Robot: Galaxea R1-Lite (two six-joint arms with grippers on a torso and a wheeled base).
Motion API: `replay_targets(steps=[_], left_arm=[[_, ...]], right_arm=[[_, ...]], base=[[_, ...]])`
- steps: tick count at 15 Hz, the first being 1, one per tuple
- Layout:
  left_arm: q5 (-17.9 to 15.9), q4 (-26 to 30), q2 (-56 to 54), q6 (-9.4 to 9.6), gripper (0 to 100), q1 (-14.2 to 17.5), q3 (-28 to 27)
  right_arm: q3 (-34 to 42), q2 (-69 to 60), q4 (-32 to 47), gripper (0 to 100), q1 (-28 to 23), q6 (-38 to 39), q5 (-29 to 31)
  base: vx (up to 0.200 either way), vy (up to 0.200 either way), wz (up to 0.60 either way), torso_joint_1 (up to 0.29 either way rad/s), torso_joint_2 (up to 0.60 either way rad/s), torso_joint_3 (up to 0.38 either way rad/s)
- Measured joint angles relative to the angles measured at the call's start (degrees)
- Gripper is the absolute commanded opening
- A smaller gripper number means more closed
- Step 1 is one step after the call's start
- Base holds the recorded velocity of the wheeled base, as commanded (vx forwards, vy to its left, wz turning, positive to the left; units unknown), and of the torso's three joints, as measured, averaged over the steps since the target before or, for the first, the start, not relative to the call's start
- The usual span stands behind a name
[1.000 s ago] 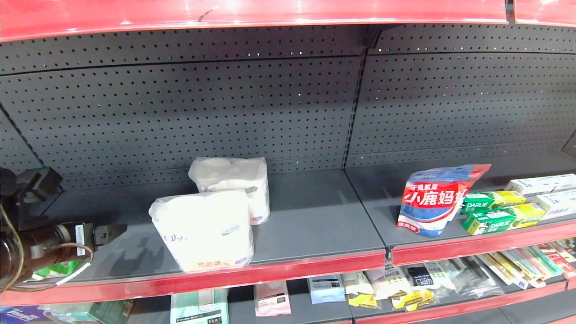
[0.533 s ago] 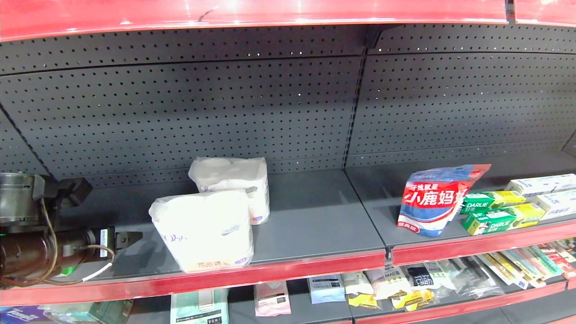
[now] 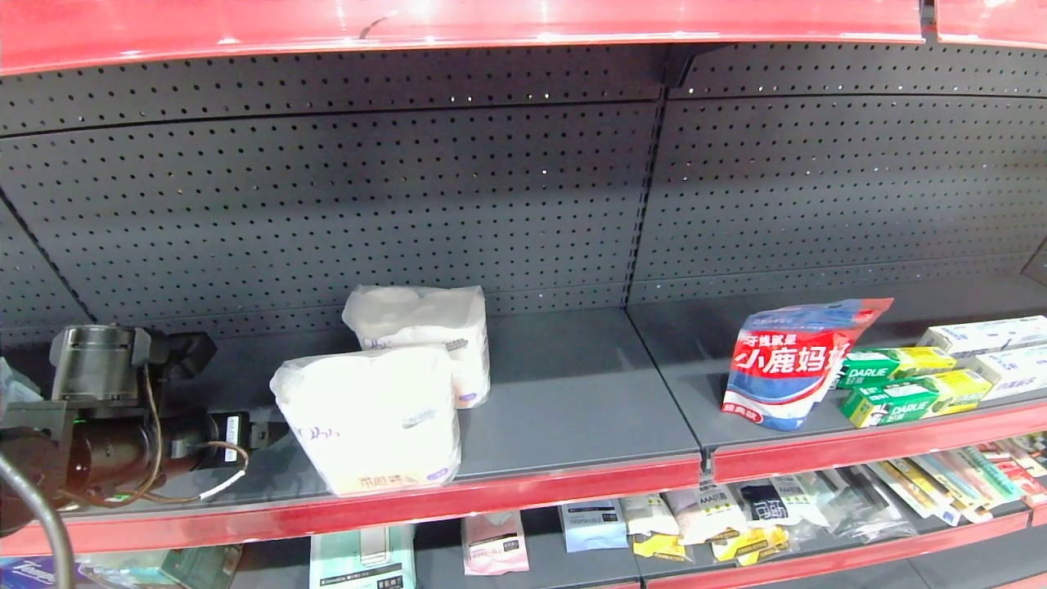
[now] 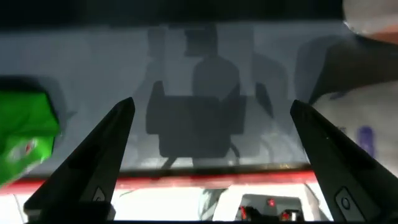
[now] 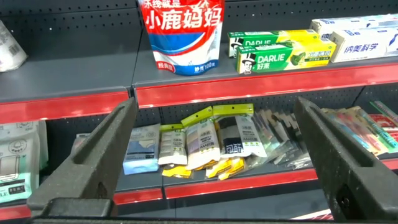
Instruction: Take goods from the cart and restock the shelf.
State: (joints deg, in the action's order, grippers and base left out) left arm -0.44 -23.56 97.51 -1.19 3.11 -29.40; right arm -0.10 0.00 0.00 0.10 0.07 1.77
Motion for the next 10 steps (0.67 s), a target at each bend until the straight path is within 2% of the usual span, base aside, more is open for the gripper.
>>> replay_targets(steps=[3, 10], left_arm=[[0.0, -2.3, 2.8, 1.19, 100, -0.2, 0.0], [0.0, -4.7, 7.6, 1.30, 100, -3.7, -0.5]], right_arm=[[0.0, 0.0, 0.0, 100, 0.0, 0.0, 0.0], [0.0, 0.0, 0.0, 100, 0.0, 0.0, 0.0]], base=[[0.000, 0.000, 0.00, 0.000, 0.00, 0.000], [0.000, 0.000, 0.00, 0.000, 0.00, 0.000]])
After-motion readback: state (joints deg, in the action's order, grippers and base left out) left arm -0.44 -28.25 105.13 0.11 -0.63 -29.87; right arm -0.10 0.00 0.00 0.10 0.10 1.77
